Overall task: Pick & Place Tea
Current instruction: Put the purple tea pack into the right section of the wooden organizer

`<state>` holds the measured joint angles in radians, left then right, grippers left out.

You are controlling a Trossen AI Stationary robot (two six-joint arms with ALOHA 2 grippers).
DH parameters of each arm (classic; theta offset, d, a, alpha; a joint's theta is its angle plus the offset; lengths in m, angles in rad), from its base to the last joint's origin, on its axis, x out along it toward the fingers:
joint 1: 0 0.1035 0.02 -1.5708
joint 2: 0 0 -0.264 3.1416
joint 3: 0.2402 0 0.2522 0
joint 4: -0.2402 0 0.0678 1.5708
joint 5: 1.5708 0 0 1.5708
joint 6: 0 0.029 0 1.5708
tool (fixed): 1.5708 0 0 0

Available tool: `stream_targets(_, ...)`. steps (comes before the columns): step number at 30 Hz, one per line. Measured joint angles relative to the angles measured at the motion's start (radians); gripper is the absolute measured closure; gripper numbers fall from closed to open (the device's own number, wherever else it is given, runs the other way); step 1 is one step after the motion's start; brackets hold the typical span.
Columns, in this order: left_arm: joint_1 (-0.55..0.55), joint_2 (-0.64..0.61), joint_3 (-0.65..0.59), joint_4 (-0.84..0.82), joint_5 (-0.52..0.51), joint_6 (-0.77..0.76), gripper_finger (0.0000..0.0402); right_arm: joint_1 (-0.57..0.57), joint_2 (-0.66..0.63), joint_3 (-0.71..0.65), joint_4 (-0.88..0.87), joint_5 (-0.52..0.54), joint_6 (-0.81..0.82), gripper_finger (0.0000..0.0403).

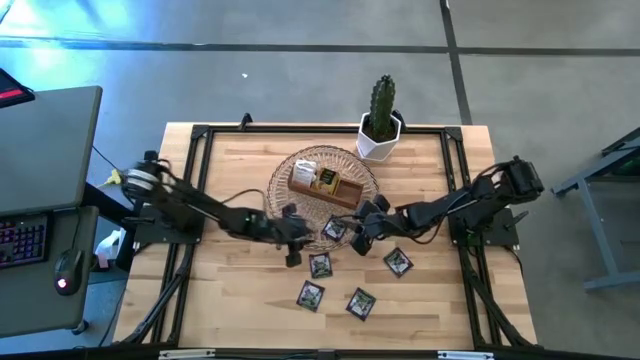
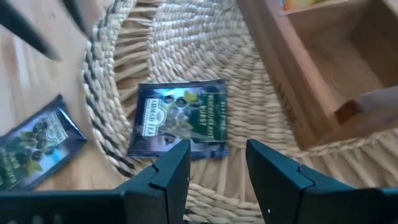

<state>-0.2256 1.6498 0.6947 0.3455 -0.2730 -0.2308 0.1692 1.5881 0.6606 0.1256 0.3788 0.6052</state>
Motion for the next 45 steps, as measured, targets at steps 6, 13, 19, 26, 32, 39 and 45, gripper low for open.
stream_targets(6,0.046,0.133,0.071,-0.004,0.031,0.041,0.0277,-0.008,0.051,-0.022,0.09,-0.008,-0.038,0.025)
stream_targets(13,0.089,0.226,0.161,0.003,0.069,0.051,0.0277,-0.013,0.117,-0.022,0.107,-0.014,-0.04,0.025)
stream_targets(19,0.117,0.266,0.213,-0.008,0.093,0.072,0.0277,-0.013,0.129,-0.021,0.107,-0.007,-0.029,0.025)
stream_targets(26,0.121,0.268,0.223,-0.06,0.103,0.07,0.0277,-0.013,0.126,-0.021,0.117,-0.035,-0.003,0.025)
stream_targets(32,0.121,0.268,0.222,-0.057,0.103,0.07,0.0277,-0.013,0.125,-0.02,0.126,-0.051,0.0,0.0258)
stream_targets(39,0.121,0.268,0.222,-0.057,0.103,0.07,0.0277,-0.013,0.123,-0.02,0.099,-0.067,0.0,0.036)
stream_targets(45,0.121,0.268,0.221,-0.057,0.106,0.069,0.0277,-0.013,0.123,-0.02,0.103,-0.07,-0.003,0.039)
